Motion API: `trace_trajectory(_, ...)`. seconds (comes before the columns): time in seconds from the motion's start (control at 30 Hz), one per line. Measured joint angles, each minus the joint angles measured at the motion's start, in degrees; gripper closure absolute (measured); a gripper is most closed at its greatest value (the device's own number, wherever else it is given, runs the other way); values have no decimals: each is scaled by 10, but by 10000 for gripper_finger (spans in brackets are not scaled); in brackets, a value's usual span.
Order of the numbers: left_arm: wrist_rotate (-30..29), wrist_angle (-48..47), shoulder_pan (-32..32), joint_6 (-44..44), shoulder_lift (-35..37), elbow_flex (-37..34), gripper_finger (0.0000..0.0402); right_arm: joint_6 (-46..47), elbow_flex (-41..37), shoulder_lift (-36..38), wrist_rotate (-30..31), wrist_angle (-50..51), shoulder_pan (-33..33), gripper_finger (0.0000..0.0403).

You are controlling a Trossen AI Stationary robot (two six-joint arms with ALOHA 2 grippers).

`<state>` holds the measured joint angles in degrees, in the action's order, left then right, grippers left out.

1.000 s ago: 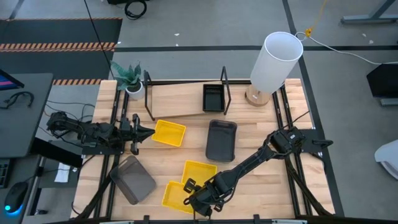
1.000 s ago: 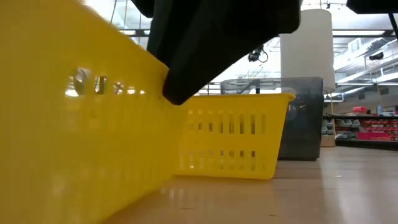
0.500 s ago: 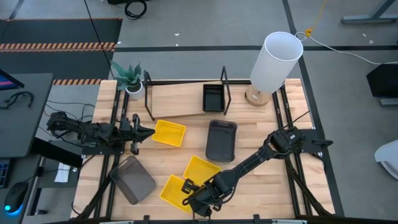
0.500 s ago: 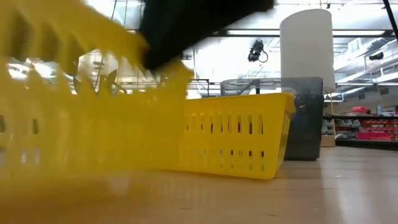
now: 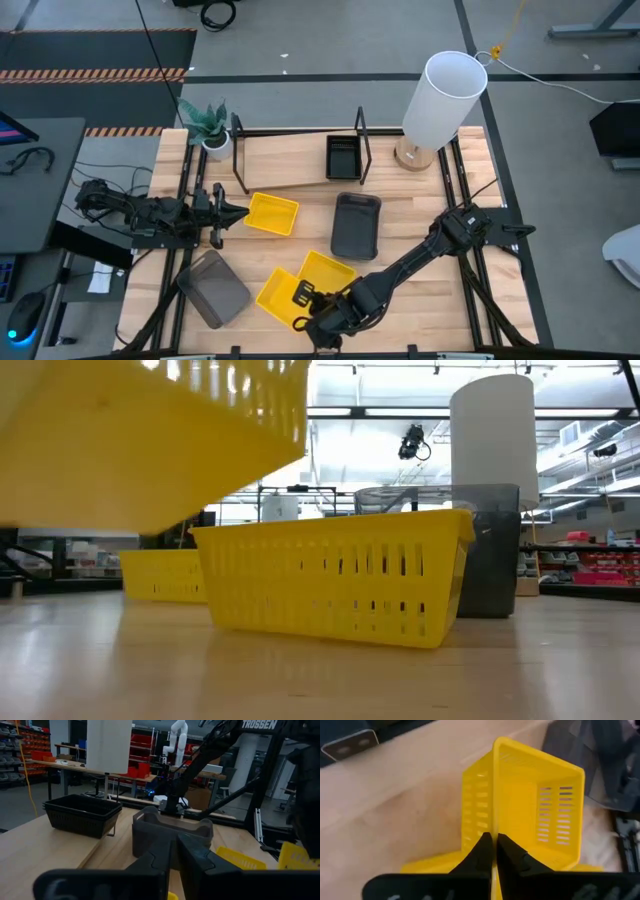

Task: Stack baskets on shelf by color
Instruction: Stack the bottom yellow bin on the middle yellow bin

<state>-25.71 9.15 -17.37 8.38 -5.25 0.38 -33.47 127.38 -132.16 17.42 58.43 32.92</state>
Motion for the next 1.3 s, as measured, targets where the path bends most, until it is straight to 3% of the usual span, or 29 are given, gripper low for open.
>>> trace_trajectory(0.2, 0, 0, 0, 0, 0, 0, 373, 17, 31, 0, 44, 50, 10, 393)
trace_trajectory(0.9, 0, 0, 0, 0, 0, 0, 372, 155, 34, 45, 50, 227, 50, 394)
trace_trajectory(1.3, 0, 0, 0, 0, 0, 0, 372, 86, 6, 44, -3, 230, 33, 394)
